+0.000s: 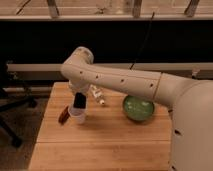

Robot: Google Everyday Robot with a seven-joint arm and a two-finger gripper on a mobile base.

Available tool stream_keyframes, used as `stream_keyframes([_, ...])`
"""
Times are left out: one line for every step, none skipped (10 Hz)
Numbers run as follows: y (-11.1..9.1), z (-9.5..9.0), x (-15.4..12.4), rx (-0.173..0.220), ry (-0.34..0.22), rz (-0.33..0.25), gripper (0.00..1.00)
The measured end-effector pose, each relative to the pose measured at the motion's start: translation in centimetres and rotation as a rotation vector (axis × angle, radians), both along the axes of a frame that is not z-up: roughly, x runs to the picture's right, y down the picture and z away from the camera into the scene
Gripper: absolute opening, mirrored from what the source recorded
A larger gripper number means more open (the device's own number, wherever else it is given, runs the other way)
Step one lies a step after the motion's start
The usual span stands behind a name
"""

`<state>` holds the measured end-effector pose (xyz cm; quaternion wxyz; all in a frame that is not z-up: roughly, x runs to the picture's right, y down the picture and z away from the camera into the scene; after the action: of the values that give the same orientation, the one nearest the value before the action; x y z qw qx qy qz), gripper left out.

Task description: Place the eraser in the ceramic cup

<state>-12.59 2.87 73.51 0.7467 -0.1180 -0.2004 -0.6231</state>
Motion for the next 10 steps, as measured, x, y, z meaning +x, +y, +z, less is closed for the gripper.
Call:
stream_keyframes([0.4,0.1,-0.5,0.002,-0.015,0.0,0.0])
stream_keyframes([0.7,0.3,-0.7,0.007,-0.027,-0.004,0.04])
stream_keyframes([0.9,0.5,-1.0,0.017,-0.038,-0.011,0.14])
stream_keyframes([1.2,0.7,-1.3,0.027,-0.049,-0.018,0.26])
stream_keyframes([1.4,1.0,-1.4,0.035,-0.054,-0.022,0.34])
stream_keyframes([1.6,1.3,-1.5,0.04,-0.058,-0.022,0.42])
stream_keyframes([2.0,2.0,-1.6,0.048,-0.061,-0.021,0.56])
stream_keyframes([2.0,2.3,-1.5,0.053,-0.061,-0.02,0.64])
stream_keyframes([2.1,2.7,-1.5,0.058,-0.061,-0.018,0.73])
stream_keyframes([2.1,3.2,-1.5,0.062,-0.06,-0.016,0.79])
